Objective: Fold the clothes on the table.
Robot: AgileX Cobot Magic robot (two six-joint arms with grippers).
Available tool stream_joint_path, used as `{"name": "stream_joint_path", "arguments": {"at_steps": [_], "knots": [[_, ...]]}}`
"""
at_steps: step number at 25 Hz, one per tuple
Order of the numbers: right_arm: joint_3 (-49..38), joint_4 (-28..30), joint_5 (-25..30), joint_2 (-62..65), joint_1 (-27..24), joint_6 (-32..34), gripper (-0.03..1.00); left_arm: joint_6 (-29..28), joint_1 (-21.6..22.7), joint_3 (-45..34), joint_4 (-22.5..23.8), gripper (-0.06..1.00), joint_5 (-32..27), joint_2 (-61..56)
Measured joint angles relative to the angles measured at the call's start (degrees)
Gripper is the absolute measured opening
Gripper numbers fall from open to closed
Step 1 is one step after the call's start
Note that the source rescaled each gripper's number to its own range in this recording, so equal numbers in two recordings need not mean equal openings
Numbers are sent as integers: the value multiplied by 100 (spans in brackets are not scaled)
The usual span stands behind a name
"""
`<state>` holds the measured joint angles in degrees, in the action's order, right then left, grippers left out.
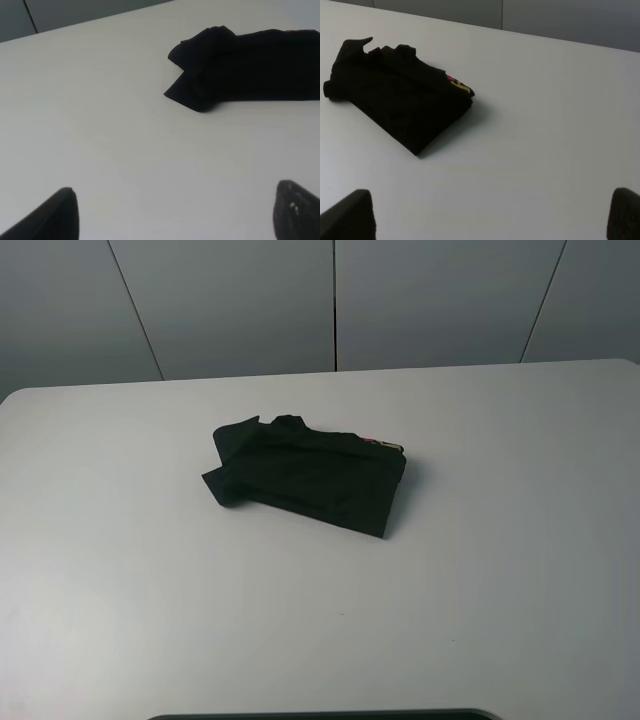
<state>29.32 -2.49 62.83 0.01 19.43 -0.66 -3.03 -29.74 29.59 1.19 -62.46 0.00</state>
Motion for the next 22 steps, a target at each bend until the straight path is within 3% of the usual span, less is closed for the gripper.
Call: {"name": "stream_joint_path", "arguments": {"at_steps": [5,9,12,22], "knots": [[0,0,0,0,-506,0,100,-84,578,0,-119,100,11,0],[0,0,0,0,-1444,0,100,-95,1556,0,-119,100,11,0],[0,0,0,0,-1877,0,100,-95,2165,0,-119,100,11,0],[0,-106,0,0,-1955,-154,100,-95,2300,0,-119,100,11,0]]}}
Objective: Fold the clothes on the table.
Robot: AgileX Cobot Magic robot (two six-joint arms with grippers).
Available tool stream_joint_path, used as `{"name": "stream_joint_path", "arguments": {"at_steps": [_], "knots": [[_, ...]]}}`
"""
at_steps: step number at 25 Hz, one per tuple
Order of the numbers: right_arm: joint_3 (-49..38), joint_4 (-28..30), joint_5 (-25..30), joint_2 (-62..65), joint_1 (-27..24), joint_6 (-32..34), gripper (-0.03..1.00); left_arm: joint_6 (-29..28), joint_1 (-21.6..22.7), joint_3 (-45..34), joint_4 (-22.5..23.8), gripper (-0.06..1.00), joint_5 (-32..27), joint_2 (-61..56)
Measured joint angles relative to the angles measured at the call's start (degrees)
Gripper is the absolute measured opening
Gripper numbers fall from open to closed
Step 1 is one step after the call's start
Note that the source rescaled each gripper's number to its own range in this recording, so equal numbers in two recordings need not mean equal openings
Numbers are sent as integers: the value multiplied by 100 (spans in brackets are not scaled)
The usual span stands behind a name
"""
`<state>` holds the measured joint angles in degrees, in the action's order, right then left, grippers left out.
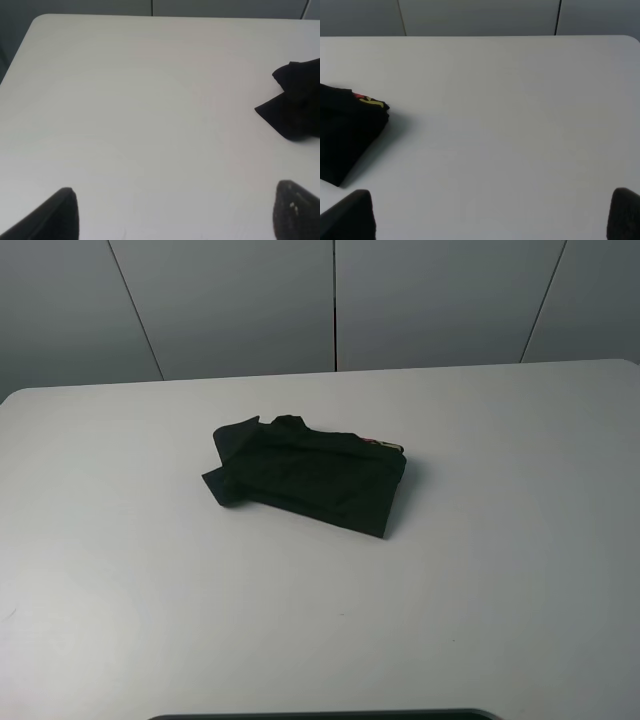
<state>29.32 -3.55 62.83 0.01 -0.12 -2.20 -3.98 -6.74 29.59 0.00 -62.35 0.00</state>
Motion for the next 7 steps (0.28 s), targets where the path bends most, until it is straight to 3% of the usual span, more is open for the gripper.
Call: {"name": "stream_joint_path", "arguments": {"at_steps": [7], "knots": [[0,0,0,0,0,0,100,0,0,0,0,100,0,0]]}}
